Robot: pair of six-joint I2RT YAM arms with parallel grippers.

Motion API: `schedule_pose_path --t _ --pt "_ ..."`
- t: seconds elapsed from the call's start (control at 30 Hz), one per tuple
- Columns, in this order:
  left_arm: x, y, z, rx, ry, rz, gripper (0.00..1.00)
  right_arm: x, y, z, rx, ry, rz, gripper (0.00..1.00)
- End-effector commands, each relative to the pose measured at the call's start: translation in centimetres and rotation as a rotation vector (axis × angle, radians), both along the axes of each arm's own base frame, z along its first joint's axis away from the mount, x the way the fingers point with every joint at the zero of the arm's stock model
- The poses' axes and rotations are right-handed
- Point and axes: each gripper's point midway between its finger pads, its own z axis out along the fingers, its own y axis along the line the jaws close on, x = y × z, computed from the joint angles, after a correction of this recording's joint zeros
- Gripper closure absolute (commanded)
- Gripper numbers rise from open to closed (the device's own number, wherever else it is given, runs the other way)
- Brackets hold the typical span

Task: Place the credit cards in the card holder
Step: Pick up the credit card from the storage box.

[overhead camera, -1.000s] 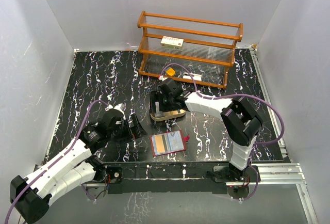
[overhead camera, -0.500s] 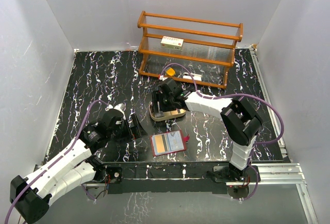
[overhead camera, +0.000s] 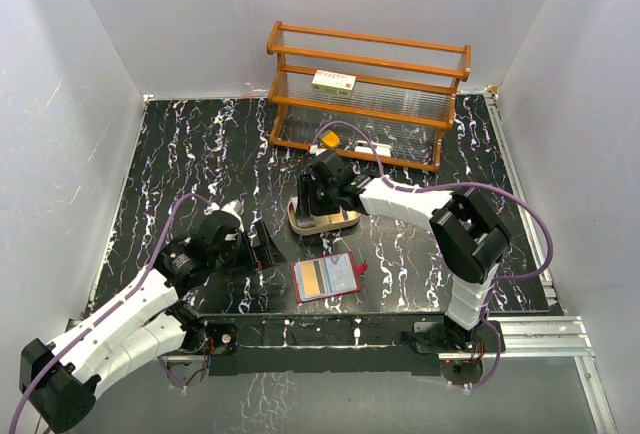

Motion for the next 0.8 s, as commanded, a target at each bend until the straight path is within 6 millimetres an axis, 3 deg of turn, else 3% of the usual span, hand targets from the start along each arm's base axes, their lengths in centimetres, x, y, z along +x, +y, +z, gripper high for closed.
schedule_pose_path --t 0.0,0.3,0.6,0.77 --pt "-0.2 -0.1 0.0 -0.001 0.003 -0.02 0.01 0.8 1.4 4.7 0.1 -0.092 0.006 0.53" --pt "-0.2 -0.2 0.0 -0.001 0.005 -0.02 0.01 0.8 1.2 4.5 0.096 -0.086 -0.008 0.62" --pt "-0.1 -0.5 0.6 -0.03 -0.014 -0.019 0.01 0.7 0.3 3.7 0.049 -0.083 -0.017 0.82" --pt "0.0 -0.8 1.2 -0.037 -0.013 -0.032 0.01 0.4 0.0 4.8 0.063 -0.099 -0.02 0.89"
